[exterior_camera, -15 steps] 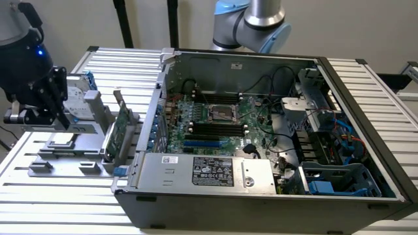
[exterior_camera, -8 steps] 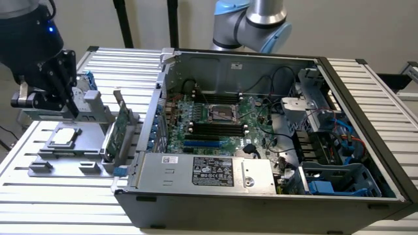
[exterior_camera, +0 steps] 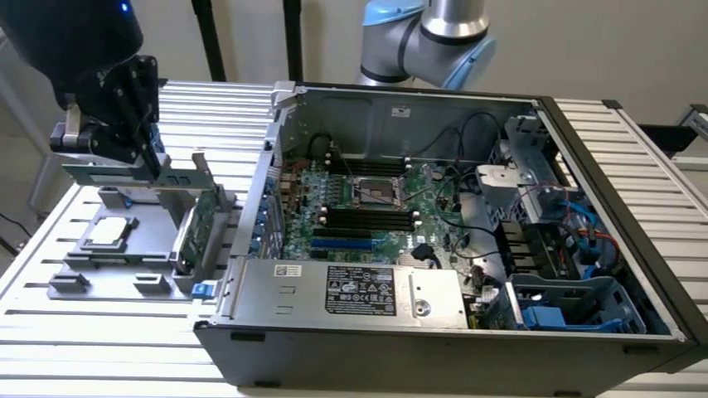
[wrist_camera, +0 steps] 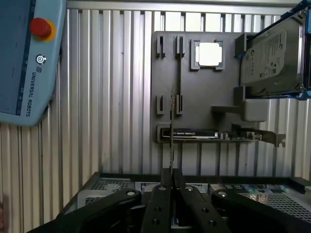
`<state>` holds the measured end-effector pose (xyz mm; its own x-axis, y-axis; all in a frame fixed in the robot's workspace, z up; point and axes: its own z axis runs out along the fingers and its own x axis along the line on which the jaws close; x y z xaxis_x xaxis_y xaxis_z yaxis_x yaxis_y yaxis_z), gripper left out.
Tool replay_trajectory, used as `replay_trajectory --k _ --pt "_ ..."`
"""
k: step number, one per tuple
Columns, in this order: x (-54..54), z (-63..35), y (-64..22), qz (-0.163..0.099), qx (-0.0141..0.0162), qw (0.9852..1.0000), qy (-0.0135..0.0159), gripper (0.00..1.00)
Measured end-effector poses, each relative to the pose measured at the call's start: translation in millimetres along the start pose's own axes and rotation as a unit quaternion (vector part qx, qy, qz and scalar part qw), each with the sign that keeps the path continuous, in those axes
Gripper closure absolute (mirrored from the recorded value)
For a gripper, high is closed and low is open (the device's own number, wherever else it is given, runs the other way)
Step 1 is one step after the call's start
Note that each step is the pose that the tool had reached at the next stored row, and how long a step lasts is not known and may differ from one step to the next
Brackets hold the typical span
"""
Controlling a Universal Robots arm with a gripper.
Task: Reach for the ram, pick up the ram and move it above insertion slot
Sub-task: 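Pick up the ram and move it above insertion slot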
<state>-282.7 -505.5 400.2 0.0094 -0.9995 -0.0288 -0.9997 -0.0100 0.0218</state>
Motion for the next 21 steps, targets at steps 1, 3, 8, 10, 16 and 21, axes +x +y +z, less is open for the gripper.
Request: replay_trajectory --k 1,3,8,10,16,21 --pt "-0.1 -0.9 -4.6 0.0 0.0 1.0 0.0001 0.87" --pt "-0.4 -2.2 -13.5 0.0 -0.0001 1.0 0.0001 0.87" --pt "-1.4 -3.6 -36.3 0.0 0.0001 1.0 -0.0002 0.87" --pt "-1.9 -3.8 -45.5 0.0 0.0 1.0 -0.0006 0.87" --pt "-3.6 -4.3 -72.7 0.0 0.0 1.0 -0.0018 0.87" --pt "-5.4 -4.8 -95.3 0.0 0.0 1.0 -0.0023 0.87"
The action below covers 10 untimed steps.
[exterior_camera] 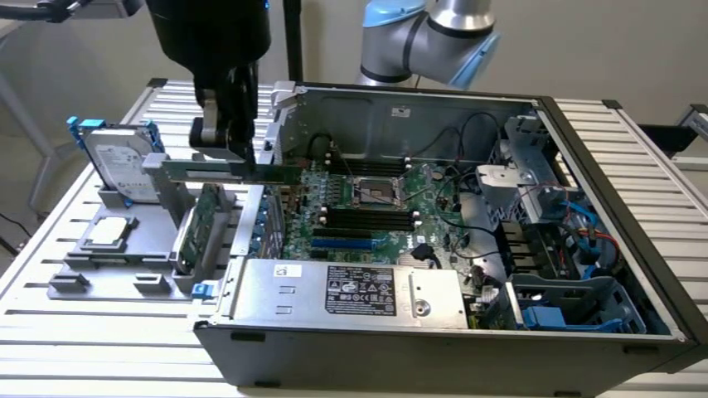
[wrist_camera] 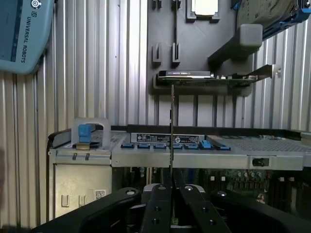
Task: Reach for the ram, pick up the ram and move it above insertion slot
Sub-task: 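Pick up the ram and move it above insertion slot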
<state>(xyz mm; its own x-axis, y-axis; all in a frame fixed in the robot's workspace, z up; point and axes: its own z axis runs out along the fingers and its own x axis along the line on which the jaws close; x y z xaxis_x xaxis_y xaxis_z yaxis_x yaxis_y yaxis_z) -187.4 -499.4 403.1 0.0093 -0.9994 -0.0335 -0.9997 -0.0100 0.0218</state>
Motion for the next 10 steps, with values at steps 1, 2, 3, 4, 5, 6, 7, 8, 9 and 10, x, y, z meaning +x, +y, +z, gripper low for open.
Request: replay_trajectory --k 1,2,3,4,5,6,7,8,9,10 --pt "-0.6 -0.1 -4.9 0.0 0.0 1.0 -0.0001 0.87" --pt "-1.2 -0.2 -9.4 0.0 0.0 1.0 -0.0001 0.87" --pt "-2.0 -0.2 -13.6 0.0 0.0 1.0 -0.0001 0.87" --pt "-3.0 -0.3 -17.5 0.0 0.0 1.0 0.0 0.87" --pt "-4.3 -0.3 -21.2 0.0 0.0 1.0 -0.0001 0.87" --pt "-5.5 -0.4 -24.6 0.0 0.0 1.0 0.0 0.87" --pt "-6.9 -0.4 -28.1 0.0 0.0 1.0 0.0 0.87" --pt "-8.4 -0.4 -31.4 0.0 0.0 1.0 0.0 0.87" --pt "-10.0 -0.5 -35.0 0.0 0.0 1.0 0.0 0.87" --pt "-11.6 -0.5 -38.1 0.0 0.0 1.0 0.0 0.87"
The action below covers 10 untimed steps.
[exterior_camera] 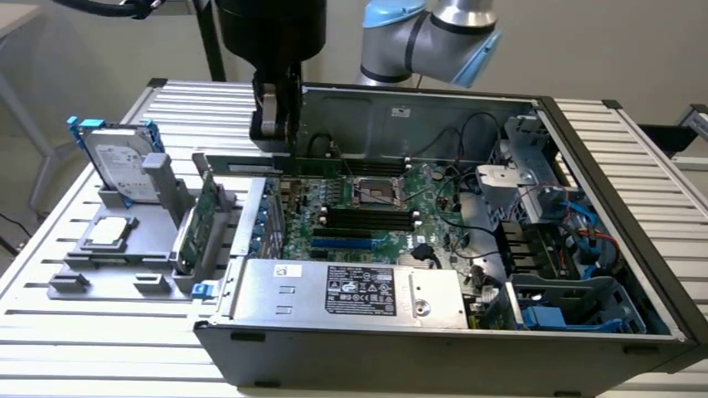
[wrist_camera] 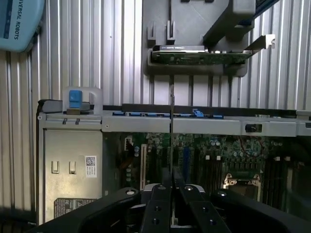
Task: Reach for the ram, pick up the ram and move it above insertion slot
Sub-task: 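Pick up the ram and move it above insertion slot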
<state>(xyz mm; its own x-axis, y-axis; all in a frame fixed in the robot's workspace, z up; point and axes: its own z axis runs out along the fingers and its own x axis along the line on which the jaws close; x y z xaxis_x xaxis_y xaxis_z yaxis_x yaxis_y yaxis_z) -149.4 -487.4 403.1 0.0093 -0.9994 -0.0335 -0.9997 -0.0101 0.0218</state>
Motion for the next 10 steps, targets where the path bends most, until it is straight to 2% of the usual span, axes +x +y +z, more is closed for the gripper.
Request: replay_trajectory --k 10 --pt "-17.1 -0.1 -31.0 0.0 0.0 1.0 0.0 0.87"
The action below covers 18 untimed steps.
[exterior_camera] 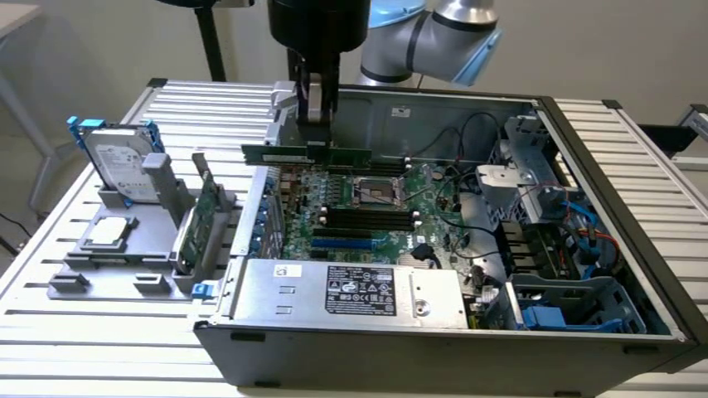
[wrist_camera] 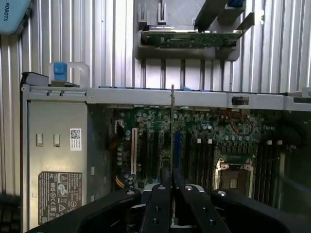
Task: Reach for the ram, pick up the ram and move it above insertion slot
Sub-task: 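Pick up the ram and move it above insertion slot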
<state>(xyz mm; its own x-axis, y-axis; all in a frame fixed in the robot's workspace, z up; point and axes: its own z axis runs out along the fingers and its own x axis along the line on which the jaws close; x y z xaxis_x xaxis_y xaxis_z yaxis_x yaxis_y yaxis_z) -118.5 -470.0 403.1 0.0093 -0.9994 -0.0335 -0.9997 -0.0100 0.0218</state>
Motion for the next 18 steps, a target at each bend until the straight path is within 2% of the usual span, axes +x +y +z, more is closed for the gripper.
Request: replay_trajectory --k 12,18 --pt "-26.8 1.4 -35.7 0.0 0.0 1.0 0.0 0.87" --pt "-42.6 3.2 -50.9 0.0 0.0 1.0 0.0001 0.87"
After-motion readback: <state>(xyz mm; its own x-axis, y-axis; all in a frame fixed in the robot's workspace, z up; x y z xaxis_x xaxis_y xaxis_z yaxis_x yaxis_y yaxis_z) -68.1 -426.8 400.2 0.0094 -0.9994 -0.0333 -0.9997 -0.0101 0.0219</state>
